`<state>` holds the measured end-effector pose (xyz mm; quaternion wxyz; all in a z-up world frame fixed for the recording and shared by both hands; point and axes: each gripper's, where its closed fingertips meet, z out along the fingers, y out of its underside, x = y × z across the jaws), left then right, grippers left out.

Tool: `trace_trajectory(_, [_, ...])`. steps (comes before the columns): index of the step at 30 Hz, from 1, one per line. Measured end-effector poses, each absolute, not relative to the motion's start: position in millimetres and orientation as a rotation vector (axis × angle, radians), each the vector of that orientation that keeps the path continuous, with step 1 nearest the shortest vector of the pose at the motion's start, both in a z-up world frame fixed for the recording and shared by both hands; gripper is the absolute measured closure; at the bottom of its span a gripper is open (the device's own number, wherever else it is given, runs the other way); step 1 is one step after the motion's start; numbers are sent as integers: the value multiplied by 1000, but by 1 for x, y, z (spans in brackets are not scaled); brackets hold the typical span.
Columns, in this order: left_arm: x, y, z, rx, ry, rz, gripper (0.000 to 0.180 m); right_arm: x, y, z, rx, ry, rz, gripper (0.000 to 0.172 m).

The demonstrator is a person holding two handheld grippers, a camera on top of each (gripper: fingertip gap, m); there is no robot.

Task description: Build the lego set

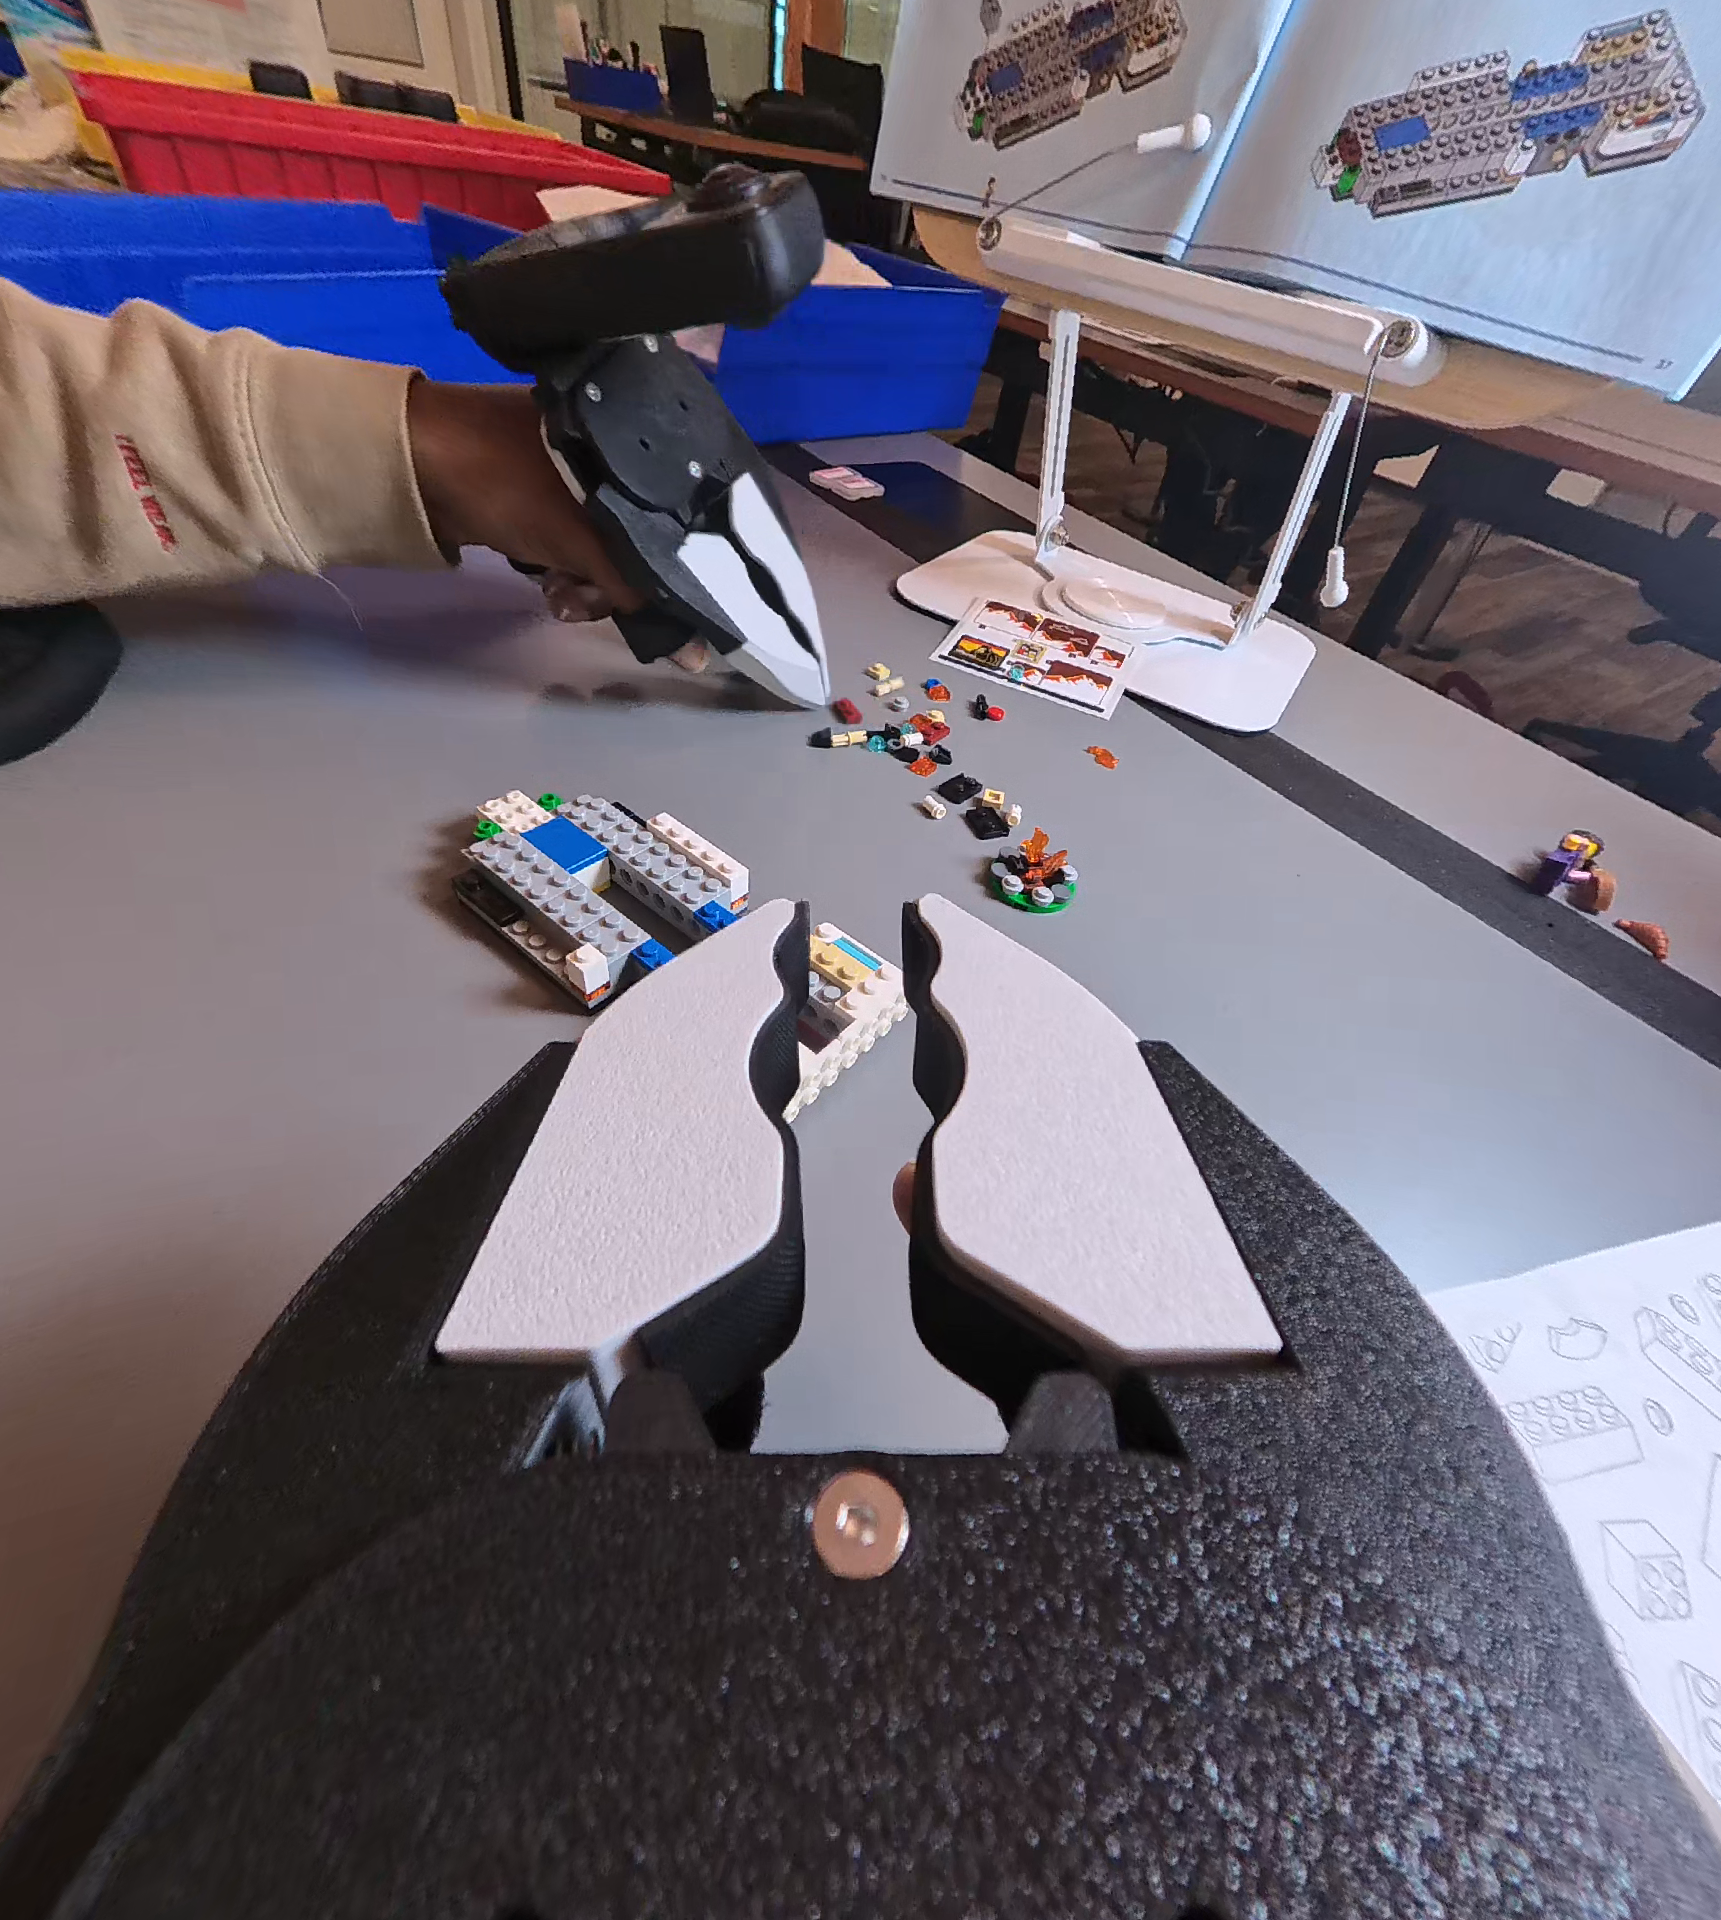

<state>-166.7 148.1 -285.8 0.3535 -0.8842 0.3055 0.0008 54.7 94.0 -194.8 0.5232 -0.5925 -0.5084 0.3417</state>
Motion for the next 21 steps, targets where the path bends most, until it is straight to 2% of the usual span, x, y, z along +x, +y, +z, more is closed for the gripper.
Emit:
trace_trajectory(6, [-168,128,-281,-2270,844,-54,179,53,92,-196,-1417,-1227,830,156])
trace_trajectory(8, [-170,133,-285,-2279,869,-41,164,51,91,-198,-1423,-1235,831,156])
trace_trajectory(14, [-163,150,-286,-2272,993,-250,152,52,92,-200,-1431,-1239,827,156])
trace_trajectory(21, [-158,153,-288,-2293,1172,-394,154,53,96,-205,-1451,-1234,828,157])
